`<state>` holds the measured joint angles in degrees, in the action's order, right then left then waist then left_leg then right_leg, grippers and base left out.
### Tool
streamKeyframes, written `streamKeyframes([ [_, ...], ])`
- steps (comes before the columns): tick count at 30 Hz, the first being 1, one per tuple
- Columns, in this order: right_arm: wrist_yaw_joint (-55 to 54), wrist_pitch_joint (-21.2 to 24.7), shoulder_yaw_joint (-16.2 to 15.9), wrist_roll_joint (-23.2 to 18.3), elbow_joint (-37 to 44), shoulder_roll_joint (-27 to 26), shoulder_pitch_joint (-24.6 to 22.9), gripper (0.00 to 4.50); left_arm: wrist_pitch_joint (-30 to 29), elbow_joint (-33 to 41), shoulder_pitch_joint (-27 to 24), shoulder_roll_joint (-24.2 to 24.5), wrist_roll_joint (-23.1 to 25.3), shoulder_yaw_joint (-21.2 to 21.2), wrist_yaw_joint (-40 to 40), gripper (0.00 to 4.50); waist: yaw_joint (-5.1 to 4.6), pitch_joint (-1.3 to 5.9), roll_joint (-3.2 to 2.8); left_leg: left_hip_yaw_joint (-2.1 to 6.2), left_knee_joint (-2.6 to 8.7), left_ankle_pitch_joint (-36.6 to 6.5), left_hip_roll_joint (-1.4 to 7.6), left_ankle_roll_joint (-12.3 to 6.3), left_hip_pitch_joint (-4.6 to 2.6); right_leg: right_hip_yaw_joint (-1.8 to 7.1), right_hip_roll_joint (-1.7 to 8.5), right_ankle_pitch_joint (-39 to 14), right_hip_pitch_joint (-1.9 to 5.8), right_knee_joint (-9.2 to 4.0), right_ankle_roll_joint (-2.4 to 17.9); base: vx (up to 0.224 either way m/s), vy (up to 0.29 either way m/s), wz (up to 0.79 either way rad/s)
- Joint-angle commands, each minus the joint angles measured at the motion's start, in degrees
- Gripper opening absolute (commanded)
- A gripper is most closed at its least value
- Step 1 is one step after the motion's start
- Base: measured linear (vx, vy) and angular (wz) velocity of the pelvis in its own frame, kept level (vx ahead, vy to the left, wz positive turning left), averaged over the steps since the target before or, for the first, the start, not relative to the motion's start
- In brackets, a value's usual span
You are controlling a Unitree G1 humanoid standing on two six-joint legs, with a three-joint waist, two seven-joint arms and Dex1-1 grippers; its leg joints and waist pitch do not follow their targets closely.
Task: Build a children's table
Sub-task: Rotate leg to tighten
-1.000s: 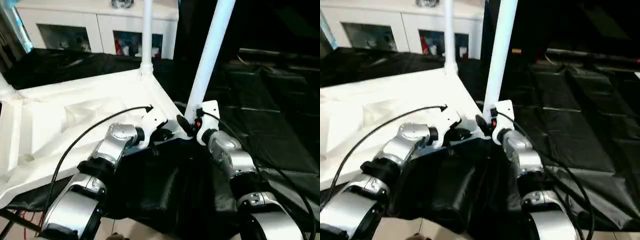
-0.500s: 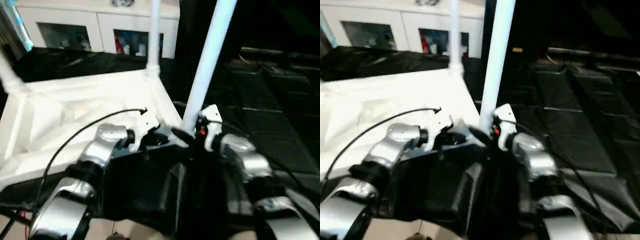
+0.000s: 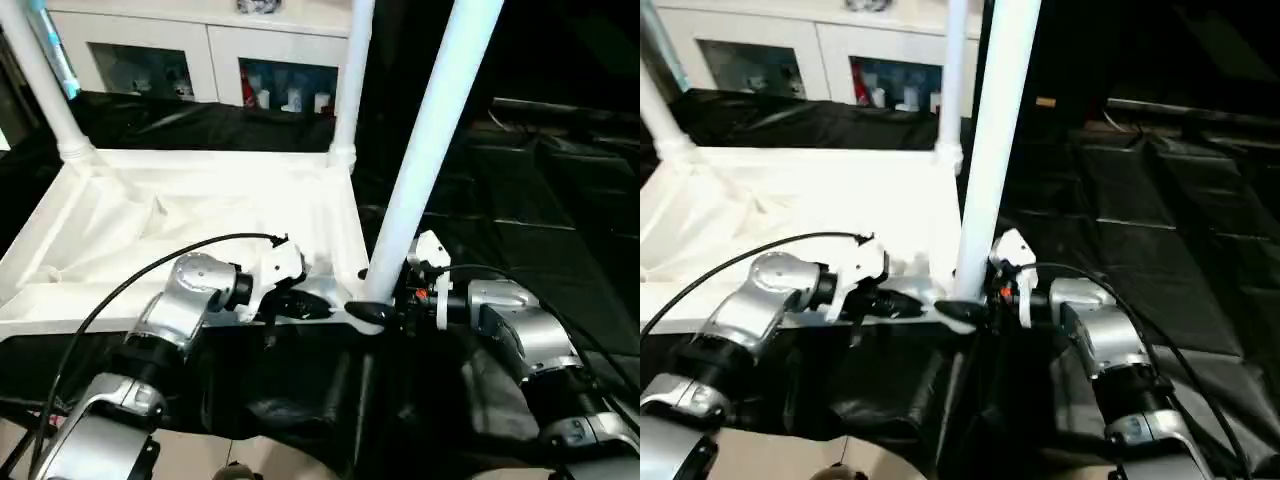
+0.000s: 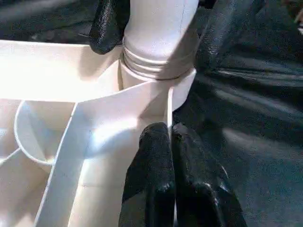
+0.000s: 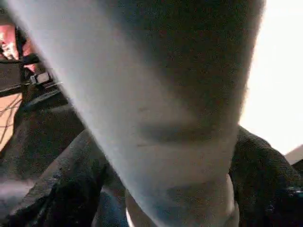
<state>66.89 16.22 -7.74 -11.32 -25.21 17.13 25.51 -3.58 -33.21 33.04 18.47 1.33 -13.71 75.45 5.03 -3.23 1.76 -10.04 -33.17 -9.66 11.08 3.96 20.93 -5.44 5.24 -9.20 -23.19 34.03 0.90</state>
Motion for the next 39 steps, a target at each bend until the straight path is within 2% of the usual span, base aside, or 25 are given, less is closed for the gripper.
streamKeyframes([
  [1, 2.75, 1.4, -3.76, -0.33, 1.6, -1.11, -0.55, 3.34, 0.25, 3.24, 0.26, -1.77, -2.98, -1.08, 0.49, 0.0, -0.22, 3.72, -0.13, 0.46, 4.18, -16.13, 2.64, -1.37, -0.68, 3.14, 3.7, -18.82, 2.74, -4.35, 10.96, 0.0, 0.0, 0.0],
  [5, 1.82, 1.92, -3.59, -0.54, 1.72, -1.66, -0.57, 3.06, -0.3, 2.02, 0.85, -2.08, -2.11, -0.51, -2.21, 0.0, -0.19, 3.75, 0.0, 0.42, 4.11, -15.74, 2.56, -1.39, -0.71, 3.15, 3.69, -18.78, 2.73, -4.38, 10.84, 0.0, 0.0, 0.0],
  [7, -0.49, 1.83, -3.27, -0.19, 1.28, -2.52, -0.52, 2.76, -0.65, 1.57, 1.17, -2.83, -1.95, 0.21, -3.8, 0.0, -0.17, 3.73, -0.05, 0.43, 4.12, -15.62, 2.56, -1.32, -0.68, 3.16, 3.74, -18.97, 2.71, -4.38, 10.71, 0.0, 0.0, 0.0],
  [11, -5.66, 1.06, -2.1, 1.06, -0.48, -4.5, -0.07, 2.63, -1.18, 0.88, 1.83, -3.89, -1.6, 0.78, -6.22, 0.0, -0.47, 3.58, 0.04, 0.59, 4.2, -17.27, 2.42, -0.5, -0.83, 3.1, 3.81, -22.44, 2.55, -4.76, 9.57, 0.0, 0.0, 0.0],
  [12, -12.07, -0.12, -0.81, 2.56, -3.36, -6.8, 0.77, 2.6, -1.64, -0.94, 3.14, -5.53, -0.82, 1.41, -10.13, 0.0, -0.48, 3.57, 0.1, 0.6, 4.19, -17.33, 2.43, -0.46, -0.83, 3.13, 3.85, -22.77, 2.54, -4.81, 9.42, 0.0, 0.0, 0.0],
  [13, -16.18, -0.76, 0.07, 3.33, -5.22, -8.32, 1.34, 2.6, -2.03, -2.44, 4.21, -6.74, -0.15, 1.77, -13.2, 0.0, -0.85, 3.47, 0.03, 0.6, 4.23, -17.54, 2.31, 0.22, -0.77, 3.17, 3.78, -23.58, 2.2, -4.9, 9.12, 0.0, 0.0, 0.0],
  [14, -19.92, -0.52, 0.85, 3.91, -6.75, -9.59, 1.87, 2.58, -2.34, -3.71, 5.14, -7.83, 0.38, 2.05, -15.83, 0.0, -1.21, 3.46, 0.17, 0.9, 4.28, -18.53, 2.19, 1.12, -0.8, 2.88, 3.85, -25.7, 2.41, -4.97, 8.6, 0.0, 0.0, 0.0],
  [16, -23.46, -0.33, 1.46, 4.47, -8.19, -10.81, 2.39, 2.48, -2.72, -5.08, 6.15, -9.02, 0.81, 2.39, -18.74, 0.0, -1.83, 3.48, 0.23, 0.95, 4.15, -19.51, 2.11, 0.93, -0.87, 2.85, 3.89, -27.06, 2.38, -5.39, 7.87, 0.0, 0.0, 0.0],
  [17, -24.49, -0.23, 1.63, 4.63, -8.56, -11.16, 2.52, 2.43, -2.85, -5.45, 6.43, -9.38, 0.92, 2.49, -19.6, 0.0, -1.83, 3.48, 0.23, 0.95, 4.15, -19.51, 2.11, 0.93, -0.87, 2.85, 3.89, -27.06, 2.38, -5.39, 7.87, 0.0, 0.0, 0.0],
  [18, -27.79, -0.27, 2.25, 5.02, -9.88, -12.3, 3.08, 2.39, -3.04, -6.45, 7.24, -10.29, 1.16, 2.71, -21.5, 0.0, -2.07, 3.53, 0.3, 0.95, 4.15, -18.99, 2.05, 0.38, -0.5, 2.87, 3.84, -26.62, 2.6, -5.32, 7.55, 0.0, 0.0, 0.0],
  [19, -32.65, -0.81, 3.54, 5.05, -12.04, -14.17, 4.06, 2.36, -3.28, -7.99, 8.44, -11.63, 1.56, 3.07, -24.67, 0.0, -2.21, 3.5, 0.04, 0.84, 4.13, -19.04, 2.02, 0.15, -0.71, 2.92, 3.74, -26.55, 2.23, -5.49, 7.55, 0.0, 0.0, 0.0],
  [20, -34.77, -1.05, 4.13, 5.03, -12.99, -15.0, 4.49, 2.36, -3.38, -8.64, 8.95, -12.21, 1.73, 3.23, -26.03, 0.0, -2.49, 3.44, 0.16, 0.77, 4.0, -19.65, 1.82, 0.39, -0.92, 2.87, 3.67, -27.6, 1.98, -5.59, 7.53, 0.0, 0.0, 0.0],
  [21, -38.35, -1.57, 5.41, 4.76, -14.53, -16.68, 5.47, 2.36, -3.19, -9.71, 9.84, -13.21, 2.14, 3.37, -28.27, 0.0, -2.51, 3.53, 0.19, 0.88, 3.99, -19.66, 1.74, 0.46, -0.98, 2.72, 3.66, -28.17, 2.14, -5.63, 7.36, 0.0, 0.0, 0.0],
  [22, -39.5, -1.87, 5.92, 4.51, -15.09, -17.36, 6.0, 2.36, -2.95, -9.82, 9.99, -13.44, 2.13, 3.42, -28.5, 0.0, -2.54, 3.59, -0.14, 0.93, 4.03, -19.53, 1.84, 0.53, -0.97, 2.77, 3.74, -27.94, 2.17, -5.72, 7.21, 0.0, 0.0, 0.0],
  [23, -40.42, -2.28, 6.45, 4.53, -15.69, -17.96, 6.43, 2.36, -2.69, -10.11, 10.18, -13.64, 2.14, 3.49, -28.75, 0.0, -2.64, 3.58, -0.03, 0.92, 4.05, -19.66, 1.9, 0.42, -0.91, 2.79, 3.74, -27.45, 2.17, -5.75, 7.34, 0.0, 0.0, 0.0],
  [24, -40.46, -3.58, 6.55, 4.66, -16.01, -18.56, 6.76, 2.36, -2.09, -10.16, 10.2, -13.77, 2.16, 3.36, -28.42, 0.0, -2.84, 3.65, 0.09, 0.97, 4.15, -19.47, 1.9, 0.17, -0.62, 2.77, 3.6, -26.12, 2.42, -5.53, 7.54, 0.0, 0.0, 0.0],
  [27, -38.91, -6.58, 7.07, 4.27, -16.82, -19.85, 7.54, 2.36, -0.57, -10.53, 10.12, -14.02, 2.18, 3.24, -27.31, 0.0, -2.88, 3.84, 0.03, 0.73, 4.07, -18.51, 1.93, -0.64, -0.59, 2.94, 3.56, -21.98, 2.49, -5.18, 8.95, 0.0, 0.0, 0.0],
  [28, -38.47, -6.56, 7.18, 3.92, -16.73, -20.05, 7.55, 2.76, -0.3, -10.35, 9.95, -13.89, 2.11, 3.09, -26.98, 0.0, -2.79, 3.77, 0.19, 0.67, 4.11, -17.84, 1.97, -1.2, -0.57, 2.96, 3.5, -20.72, 2.6, -4.98, 9.66, 0.0, 0.0, 0.0],
  [31, -36.41, -6.12, 7.9, 2.31, -16.36, -20.3, 7.59, 2.89, 0.27, -10.09, 9.39, -13.28, 1.74, 2.73, -25.76, 0.0, -2.78, 3.73, 0.24, 0.64, 4.13, -17.8, 2.01, -1.72, -0.52, 3.0, 3.6, -20.76, 2.69, -4.96, 9.93, 0.0, 0.0, 0.0],
  [32, -34.96, -5.93, 7.58, 2.09, -15.87, -19.87, 7.45, 3.11, 0.68, -9.77, 9.02, -12.87, 1.66, 2.43, -24.69, 0.0, -2.8, 3.73, 0.16, 0.7, 4.17, -17.8, 2.03, -1.7, -0.45, 2.94, 3.57, -21.06, 2.77, -4.99, 9.88, 0.0, 0.0, 0.0],
  [35, -29.46, -5.35, 5.79, 1.84, -13.7, -18.22, 6.6, 3.38, 1.81, -8.25, 7.77, -11.64, 1.2, 1.55, -21.21, 0.0, -2.7, 3.72, 0.25, 0.64, 4.14, -17.81, 2.03, -2.05, -0.45, 3.01, 3.62, -20.87, 2.91, -4.98, 9.88, 0.0, 0.0, 0.0],
  [39, -22.61, -4.21, 3.83, 1.5, -10.29, -15.07, 5.14, 3.43, 2.42, -5.37, 5.82, -9.52, 0.32, 0.36, -15.75, 0.0, -2.55, 3.68, 0.08, 0.62, 4.23, -17.01, 2.3, -2.26, -0.6, 3.12, 3.67, -19.75, 2.79, -4.84, 10.54, 0.0, 0.0, 0.0],
])
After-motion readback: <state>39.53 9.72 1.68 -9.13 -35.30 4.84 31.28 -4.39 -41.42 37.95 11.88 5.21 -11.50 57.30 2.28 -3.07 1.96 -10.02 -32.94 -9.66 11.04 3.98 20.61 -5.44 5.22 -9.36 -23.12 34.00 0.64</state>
